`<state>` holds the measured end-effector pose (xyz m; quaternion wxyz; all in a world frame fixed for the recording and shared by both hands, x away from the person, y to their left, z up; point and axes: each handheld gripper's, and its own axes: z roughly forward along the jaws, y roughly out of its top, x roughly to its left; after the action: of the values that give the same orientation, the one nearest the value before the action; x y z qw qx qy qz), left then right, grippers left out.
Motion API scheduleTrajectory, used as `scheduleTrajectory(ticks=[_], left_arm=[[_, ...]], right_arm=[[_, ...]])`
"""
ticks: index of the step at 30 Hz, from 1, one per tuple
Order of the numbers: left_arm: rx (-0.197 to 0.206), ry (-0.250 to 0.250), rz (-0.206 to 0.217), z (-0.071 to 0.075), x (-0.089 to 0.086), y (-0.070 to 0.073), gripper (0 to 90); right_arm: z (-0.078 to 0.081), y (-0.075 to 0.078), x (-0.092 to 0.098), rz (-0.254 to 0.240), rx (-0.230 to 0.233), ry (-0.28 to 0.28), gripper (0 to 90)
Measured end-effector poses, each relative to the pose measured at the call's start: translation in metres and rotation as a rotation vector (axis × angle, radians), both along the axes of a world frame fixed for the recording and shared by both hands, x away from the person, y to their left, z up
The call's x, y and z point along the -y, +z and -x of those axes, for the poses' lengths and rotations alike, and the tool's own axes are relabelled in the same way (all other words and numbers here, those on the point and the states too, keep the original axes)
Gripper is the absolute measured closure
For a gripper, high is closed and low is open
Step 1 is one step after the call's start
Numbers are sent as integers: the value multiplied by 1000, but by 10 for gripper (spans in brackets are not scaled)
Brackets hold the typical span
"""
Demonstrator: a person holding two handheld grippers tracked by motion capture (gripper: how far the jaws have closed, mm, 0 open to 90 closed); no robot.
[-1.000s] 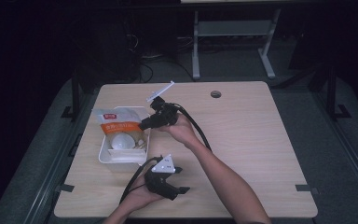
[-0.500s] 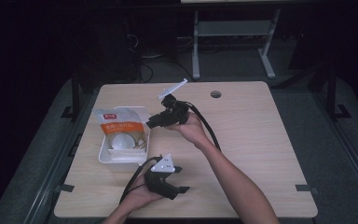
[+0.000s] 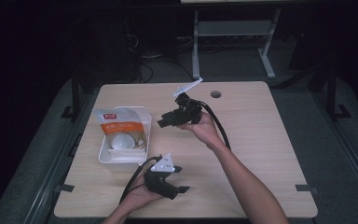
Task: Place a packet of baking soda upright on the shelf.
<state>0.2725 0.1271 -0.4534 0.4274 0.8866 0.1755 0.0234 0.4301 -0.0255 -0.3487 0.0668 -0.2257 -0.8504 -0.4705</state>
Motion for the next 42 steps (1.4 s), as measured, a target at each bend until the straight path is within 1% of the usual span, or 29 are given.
scheduleTrajectory(ticks=[6,11,19,23,29,34,35,42], left_arm=[[0,0,2,0,0,0,252],[0,2,2,-1,0,0,253],[1,2,2,-1,-1,0,252],[3,4,4,-1,-1,0,253],[3,6,6,-1,-1,0,252],[-3,10,6,-1,-1,1,252],[-3,11,8,-1,-1,1,252],[0,12,8,-1,-1,1,249]], right_arm=[[1,2,16,-10,-6,-26,535],[3,3,26,-8,2,-42,512],[7,4,43,-6,-2,-65,479],[9,3,51,4,-9,-76,465],[13,2,65,0,-1,-92,458],[16,0,76,-1,-8,-108,446],[16,-1,78,-1,-15,-113,441],[20,-3,91,-2,-17,-131,428]])
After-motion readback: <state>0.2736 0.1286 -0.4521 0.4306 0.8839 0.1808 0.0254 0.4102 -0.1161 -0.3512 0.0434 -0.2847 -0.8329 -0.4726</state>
